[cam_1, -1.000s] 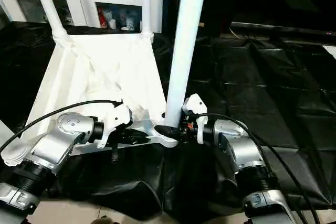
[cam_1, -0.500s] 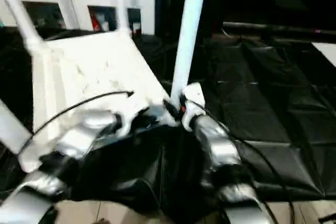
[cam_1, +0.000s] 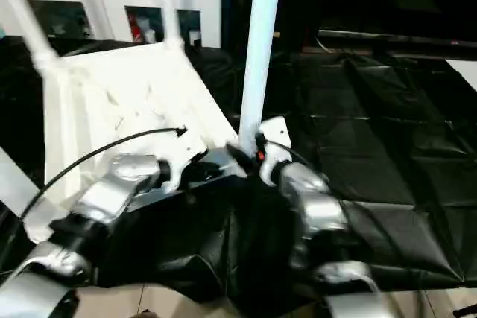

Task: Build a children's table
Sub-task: Rotate leg to tighten

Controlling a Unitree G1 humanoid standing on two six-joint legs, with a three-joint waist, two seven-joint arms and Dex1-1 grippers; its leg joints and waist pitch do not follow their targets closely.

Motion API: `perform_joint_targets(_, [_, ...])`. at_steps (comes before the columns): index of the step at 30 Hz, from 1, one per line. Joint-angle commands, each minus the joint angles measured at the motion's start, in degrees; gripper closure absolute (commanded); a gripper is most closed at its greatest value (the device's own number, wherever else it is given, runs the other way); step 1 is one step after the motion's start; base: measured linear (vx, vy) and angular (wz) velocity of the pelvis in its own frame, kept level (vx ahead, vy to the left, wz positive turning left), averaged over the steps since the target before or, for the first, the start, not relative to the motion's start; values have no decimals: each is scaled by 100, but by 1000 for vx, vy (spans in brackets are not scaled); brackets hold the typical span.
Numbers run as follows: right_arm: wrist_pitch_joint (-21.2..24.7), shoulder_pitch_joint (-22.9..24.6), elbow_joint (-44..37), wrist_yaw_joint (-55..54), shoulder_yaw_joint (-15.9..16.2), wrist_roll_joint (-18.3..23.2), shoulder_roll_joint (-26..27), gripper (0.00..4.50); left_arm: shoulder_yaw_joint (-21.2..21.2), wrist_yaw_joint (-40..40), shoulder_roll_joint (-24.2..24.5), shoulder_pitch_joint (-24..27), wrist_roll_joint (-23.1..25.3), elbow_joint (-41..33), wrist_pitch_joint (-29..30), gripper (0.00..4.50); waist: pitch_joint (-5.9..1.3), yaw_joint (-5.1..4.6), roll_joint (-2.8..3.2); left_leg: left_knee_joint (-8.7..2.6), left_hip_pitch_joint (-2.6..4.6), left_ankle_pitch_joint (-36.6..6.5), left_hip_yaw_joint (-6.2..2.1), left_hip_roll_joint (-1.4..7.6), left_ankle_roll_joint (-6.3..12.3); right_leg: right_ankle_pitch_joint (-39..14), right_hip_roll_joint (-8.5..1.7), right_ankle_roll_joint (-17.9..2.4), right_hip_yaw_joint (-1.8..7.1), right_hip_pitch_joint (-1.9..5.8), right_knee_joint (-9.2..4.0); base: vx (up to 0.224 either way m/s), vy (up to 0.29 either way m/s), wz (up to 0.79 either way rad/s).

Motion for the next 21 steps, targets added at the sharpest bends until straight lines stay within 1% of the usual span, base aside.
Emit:
perform_joint_targets(1, [160, 152, -152, 832, 437, 126, -166, 134, -44, -347, -14, -29, -378, -459, -301, 450, -342, 8, -92, -374, -17, -1237, -29, 161, 358, -2333, -414, -432, 381, 334, -535, 0, 0, 0])
perform_joint_targets(2, [170, 167, -187, 1033, 466, 138, -298, 134, -59, -492, 70, 21, -414, -534, -307, 450, -343, 28, -71, -375, -20, -1225, -39, 167, 360, -2359, -431, -437, 381, 345, -516, 0, 0, 0])
perform_joint_targets(3, [159, 175, -200, 1206, 495, 138, -413, 134, -79, -628, 150, 64, -445, -602, -301, 450, -339, 35, -49, -377, -22, -1207, -35, 178, 390, -2349, -429, -429, 392, 331, -517, 0, 0, 0])
perform_joint_targets(4, [154, 176, -201, 1235, 496, 136, -432, 134, -83, -653, 163, 72, -450, -613, -302, 450, -344, 42, -49, -376, -11, -1209, -39, 187, 387, -2320, -432, -449, 393, 327, -516, 0, 0, 0])
perform_joint_targets(6, [127, 159, -182, 1594, 469, 156, -670, 134, -116, -1052, 358, 185, -576, -773, -298, 450, -347, 45, -51, -372, -24, -1155, -33, 179, 394, -2191, -423, -523, 395, 333, -495, 0, 0, 0])
perform_joint_targets(8, [133, 152, -185, 1648, 470, 175, -705, 134, -125, -1122, 389, 201, -590, -799, -290, 450, -341, 48, -42, -374, -8, -1131, -28, 189, 395, -2120, -415, -588, 400, 318, -489, 0, 0, 0])
perform_joint_targets(9, [152, 151, -200, 1702, 475, 190, -739, 134, -137, -1176, 420, 215, -591, -820, -292, 450, -349, 62, -42, -373, -8, -1095, -30, 192, 380, -2006, -413, -648, 403, 322, -466, 0, 0, 0])
perform_joint_targets(13, [198, 157, -247, 1866, 489, 221, -838, 134, -167, -1358, 512, 262, -604, -888, -307, 450, -350, 86, -41, -371, 0, -1123, -27, 193, 359, -1991, -418, -663, 404, 330, -464, 0, 0, 0])
perform_joint_targets(14, [220, 155, -255, 1912, 496, 231, -868, 161, -172, -1406, 539, 273, -612, -906, -313, 450, -348, 87, -41, -372, 0, -1124, -26, 194, 359, -1990, -415, -665, 406, 326, -463, 0, 0, 0])
perform_joint_targets(17, [220, 150, -237, 1961, 512, 241, -895, 172, -186, -1471, 580, 277, -630, -929, -301, 450, -353, 107, -40, -371, -2, -1085, -24, 193, 349, -1951, -412, -662, 405, 331, -454, 0, 0, 0])
perform_joint_targets(18, [225, 157, -232, 2013, 544, 251, -908, 192, -201, -1537, 618, 262, -647, -917, -293, 450, -353, 109, -38, -369, -2, -1091, -22, 189, 349, -1944, -411, -657, 404, 330, -455, 0, 0, 0])
perform_joint_targets(19, [225, 157, -232, 2013, 544, 251, -908, 198, -201, -1537, 618, 262, -647, -917, -293, 450, -353, 112, -24, -371, -3, -1089, -27, 191, 342, -1935, -411, -662, 405, 331, -452, 0, 0, 0])
perform_joint_targets(21, [236, 181, -257, 2060, 566, 267, -896, 205, -196, -1530, 619, 245, -637, -894, -280, 450, -348, 101, -33, -374, -2, -1130, -27, 189, 324, -1968, -405, -653, 400, 332, -460, 0, 0, 0])
